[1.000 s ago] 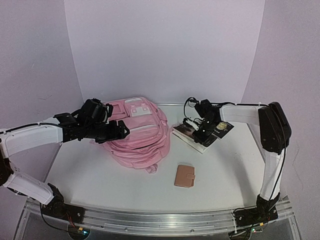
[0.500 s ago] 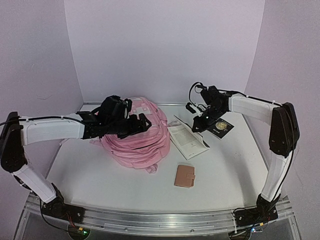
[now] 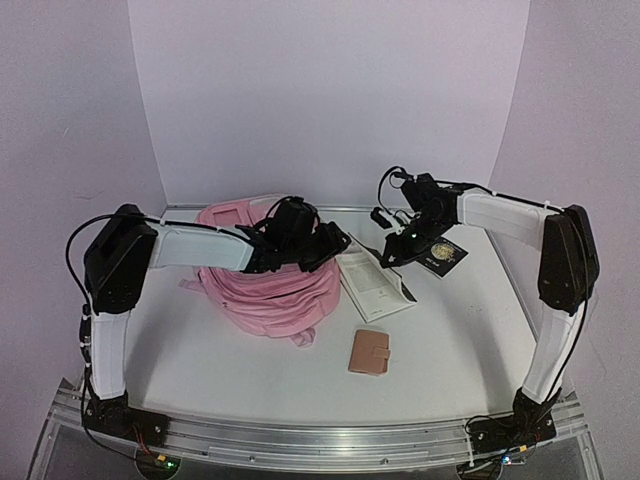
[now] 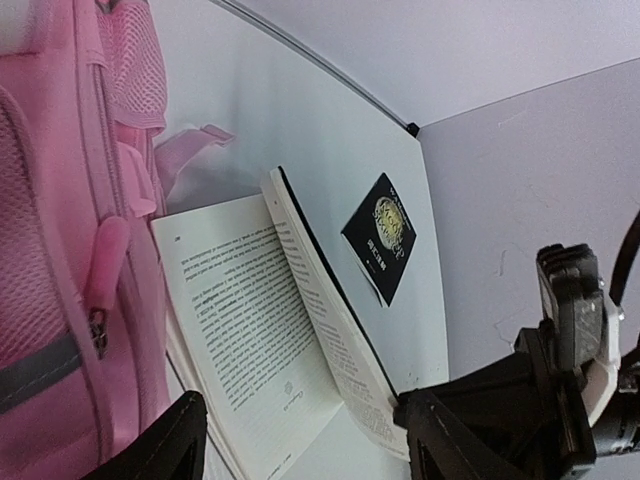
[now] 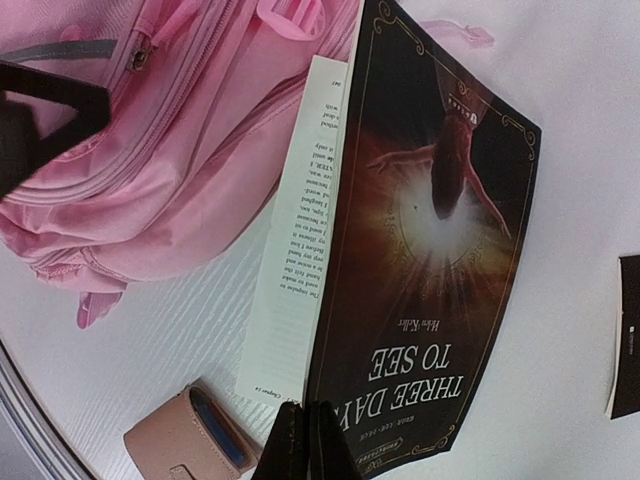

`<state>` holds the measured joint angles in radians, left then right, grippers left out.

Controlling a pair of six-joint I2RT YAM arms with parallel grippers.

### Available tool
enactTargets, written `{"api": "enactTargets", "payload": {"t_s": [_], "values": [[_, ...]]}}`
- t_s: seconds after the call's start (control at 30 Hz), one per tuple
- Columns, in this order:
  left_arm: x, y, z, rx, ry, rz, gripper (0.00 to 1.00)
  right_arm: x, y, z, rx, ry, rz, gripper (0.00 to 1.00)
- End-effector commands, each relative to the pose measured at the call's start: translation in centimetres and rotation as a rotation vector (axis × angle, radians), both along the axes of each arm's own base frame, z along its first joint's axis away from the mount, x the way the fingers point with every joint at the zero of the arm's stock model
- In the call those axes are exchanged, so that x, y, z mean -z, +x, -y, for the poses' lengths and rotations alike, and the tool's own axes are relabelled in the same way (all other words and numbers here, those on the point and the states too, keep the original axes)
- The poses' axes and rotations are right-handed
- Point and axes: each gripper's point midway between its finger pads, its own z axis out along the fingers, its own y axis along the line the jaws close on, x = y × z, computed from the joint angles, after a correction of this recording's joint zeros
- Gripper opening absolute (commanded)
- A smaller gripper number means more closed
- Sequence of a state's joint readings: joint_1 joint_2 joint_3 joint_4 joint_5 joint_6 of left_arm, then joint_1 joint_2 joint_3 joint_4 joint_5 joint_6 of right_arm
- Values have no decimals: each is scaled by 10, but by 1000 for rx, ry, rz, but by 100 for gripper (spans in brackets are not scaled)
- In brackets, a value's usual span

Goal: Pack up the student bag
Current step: Pick up the book from the center of the board.

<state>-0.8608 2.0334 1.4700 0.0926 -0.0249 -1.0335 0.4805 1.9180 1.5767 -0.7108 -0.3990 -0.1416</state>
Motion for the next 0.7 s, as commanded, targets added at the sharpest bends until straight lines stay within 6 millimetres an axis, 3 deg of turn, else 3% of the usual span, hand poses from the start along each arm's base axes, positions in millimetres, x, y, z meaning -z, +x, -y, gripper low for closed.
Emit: {"api": "enactTargets", "payload": {"t_s": [0.0, 0.23, 0.5, 0.57, 0.67], "values": [[-22, 16, 31, 14, -138, 26, 67, -29, -5, -10, -21, 83, 41, 0], [17, 25, 55, 38, -139, -51, 66, -28, -12, -12, -25, 106, 17, 0], [41, 27, 77, 83, -159, -94, 65, -19, -26, -22, -53, 117, -15, 0], [45, 27, 79, 87, -159, -103, 61, -19, -29, -26, -65, 119, -16, 0], [46, 27, 79, 89, -159, -106, 42, -20, -32, -30, -71, 127, -18, 0]]}}
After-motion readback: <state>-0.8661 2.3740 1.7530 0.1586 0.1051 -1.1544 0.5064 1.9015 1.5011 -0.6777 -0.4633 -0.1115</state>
